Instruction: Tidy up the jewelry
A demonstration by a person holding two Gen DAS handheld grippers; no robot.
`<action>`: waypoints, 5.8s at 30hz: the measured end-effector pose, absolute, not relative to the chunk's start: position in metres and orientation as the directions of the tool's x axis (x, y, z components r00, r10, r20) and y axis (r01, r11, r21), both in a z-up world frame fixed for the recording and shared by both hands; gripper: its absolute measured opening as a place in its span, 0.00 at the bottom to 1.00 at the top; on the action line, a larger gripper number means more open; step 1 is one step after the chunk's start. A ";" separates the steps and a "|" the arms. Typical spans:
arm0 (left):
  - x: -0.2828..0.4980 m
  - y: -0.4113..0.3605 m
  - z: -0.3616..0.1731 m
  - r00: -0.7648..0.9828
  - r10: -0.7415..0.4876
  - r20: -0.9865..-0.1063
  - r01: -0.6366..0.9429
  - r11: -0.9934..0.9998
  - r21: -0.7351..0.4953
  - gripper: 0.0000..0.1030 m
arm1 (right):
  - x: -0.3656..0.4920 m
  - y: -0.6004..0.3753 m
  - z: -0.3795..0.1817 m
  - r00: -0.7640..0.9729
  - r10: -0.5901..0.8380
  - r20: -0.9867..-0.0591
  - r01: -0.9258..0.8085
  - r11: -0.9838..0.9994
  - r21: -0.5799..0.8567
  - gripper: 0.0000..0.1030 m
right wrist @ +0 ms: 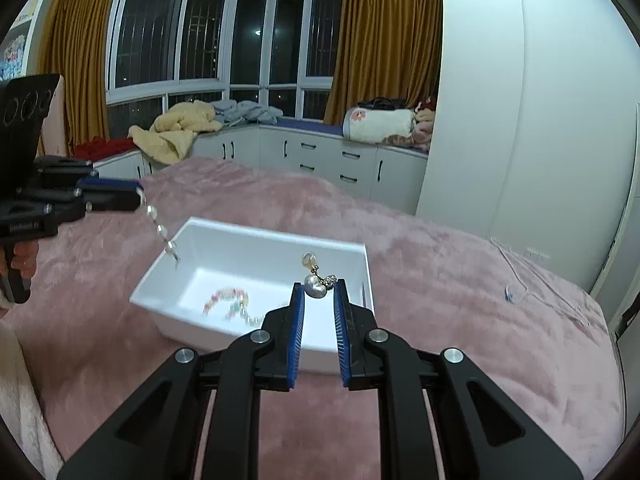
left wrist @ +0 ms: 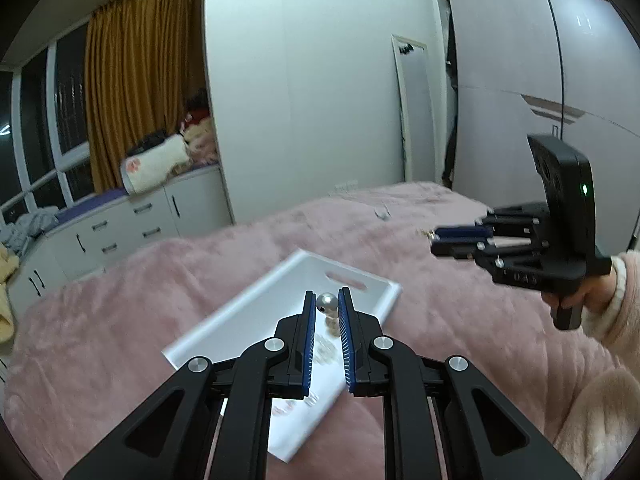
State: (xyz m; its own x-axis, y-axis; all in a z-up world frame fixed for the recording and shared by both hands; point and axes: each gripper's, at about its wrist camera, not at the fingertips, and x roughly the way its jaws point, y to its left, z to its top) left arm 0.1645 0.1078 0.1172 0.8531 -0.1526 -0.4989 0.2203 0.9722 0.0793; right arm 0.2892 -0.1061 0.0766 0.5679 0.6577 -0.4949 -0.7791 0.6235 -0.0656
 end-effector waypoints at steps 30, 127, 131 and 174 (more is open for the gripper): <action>0.302 0.171 0.007 0.612 -0.057 -0.789 0.082 0.997 -0.008 0.17 | 0.392 0.013 -0.002 0.422 0.479 -0.770 -0.769 0.638 -0.025 0.16; 0.137 0.142 0.027 0.779 0.182 -0.601 -0.233 0.972 -0.007 0.97 | 0.242 -0.051 0.021 0.670 0.526 -0.524 -0.648 0.759 -0.067 0.95; 0.137 0.142 0.027 0.778 0.184 -0.601 -0.236 0.972 -0.008 0.97 | 0.242 -0.049 0.021 0.666 0.528 -0.526 -0.651 0.756 -0.066 0.95; 0.132 0.134 0.024 0.793 0.210 -0.572 -0.238 0.971 0.027 0.97 | 0.239 -0.048 0.020 0.665 0.530 -0.526 -0.657 0.750 -0.075 0.95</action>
State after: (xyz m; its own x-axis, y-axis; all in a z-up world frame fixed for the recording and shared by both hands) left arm 0.1318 0.1345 0.0242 0.7927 0.2100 -0.5723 -0.2376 0.9710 0.0273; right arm 0.2389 -0.0483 0.0204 0.6649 0.5300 -0.5263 -0.6570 0.7502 -0.0745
